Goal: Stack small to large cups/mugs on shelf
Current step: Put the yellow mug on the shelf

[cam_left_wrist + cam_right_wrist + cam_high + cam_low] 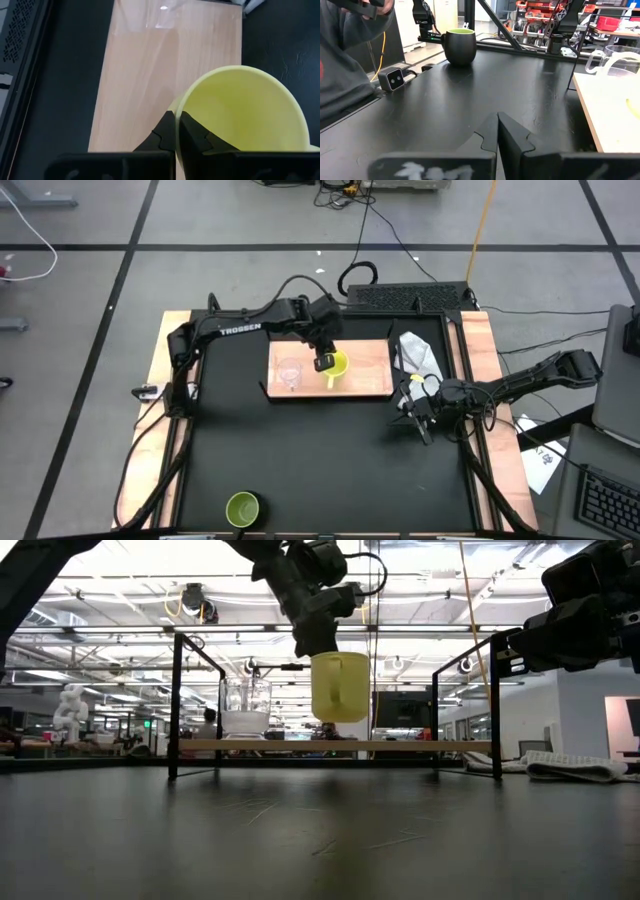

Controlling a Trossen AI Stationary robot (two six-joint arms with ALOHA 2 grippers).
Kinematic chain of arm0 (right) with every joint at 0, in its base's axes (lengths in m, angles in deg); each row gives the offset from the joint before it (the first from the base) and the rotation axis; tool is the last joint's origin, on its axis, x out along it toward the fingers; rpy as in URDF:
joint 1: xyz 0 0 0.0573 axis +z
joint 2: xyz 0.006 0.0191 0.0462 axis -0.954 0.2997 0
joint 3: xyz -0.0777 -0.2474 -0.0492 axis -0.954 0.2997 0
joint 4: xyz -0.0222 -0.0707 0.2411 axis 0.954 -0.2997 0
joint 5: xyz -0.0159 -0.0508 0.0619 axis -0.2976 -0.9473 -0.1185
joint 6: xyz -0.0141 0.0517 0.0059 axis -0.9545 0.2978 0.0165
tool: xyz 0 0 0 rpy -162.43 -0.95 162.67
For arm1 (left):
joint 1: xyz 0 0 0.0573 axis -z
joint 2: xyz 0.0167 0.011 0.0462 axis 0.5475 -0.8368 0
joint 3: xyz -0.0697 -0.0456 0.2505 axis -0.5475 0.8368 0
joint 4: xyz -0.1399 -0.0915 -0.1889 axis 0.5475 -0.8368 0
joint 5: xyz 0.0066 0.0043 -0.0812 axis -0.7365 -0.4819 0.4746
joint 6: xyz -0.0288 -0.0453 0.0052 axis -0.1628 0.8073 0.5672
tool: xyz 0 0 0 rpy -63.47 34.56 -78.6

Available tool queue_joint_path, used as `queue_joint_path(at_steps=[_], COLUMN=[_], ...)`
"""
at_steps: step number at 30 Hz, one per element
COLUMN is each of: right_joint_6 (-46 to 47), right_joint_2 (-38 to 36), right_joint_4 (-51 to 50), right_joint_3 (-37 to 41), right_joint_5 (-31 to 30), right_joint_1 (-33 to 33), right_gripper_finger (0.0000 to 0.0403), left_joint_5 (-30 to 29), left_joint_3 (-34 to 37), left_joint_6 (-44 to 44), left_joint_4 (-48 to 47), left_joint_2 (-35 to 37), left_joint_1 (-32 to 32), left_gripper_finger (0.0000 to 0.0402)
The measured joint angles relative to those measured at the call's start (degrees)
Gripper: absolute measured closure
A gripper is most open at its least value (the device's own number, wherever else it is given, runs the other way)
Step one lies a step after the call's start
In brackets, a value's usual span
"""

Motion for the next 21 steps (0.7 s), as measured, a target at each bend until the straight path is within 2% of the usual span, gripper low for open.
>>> queue_joint_path(at_steps=[7, 21], right_joint_6=[0.0, 0.0], right_joint_2=[0.0, 0.0], right_joint_4=[0.0, 0.0], right_joint_3=[0.0, 0.0], right_joint_5=[0.0, 0.0], right_joint_1=[0.0, 0.0], right_gripper_finger=[0.0403, 0.0403], left_joint_5=[0.0, -0.6], left_joint_3=[0.0, 0.0], left_joint_6=[3.1, 1.5], left_joint_4=[-0.4, -0.1], left_joint_2=[0.0, 0.0], left_joint_1=[-2.2, -2.4], left_gripper_finger=[0.0398, 0.0398])
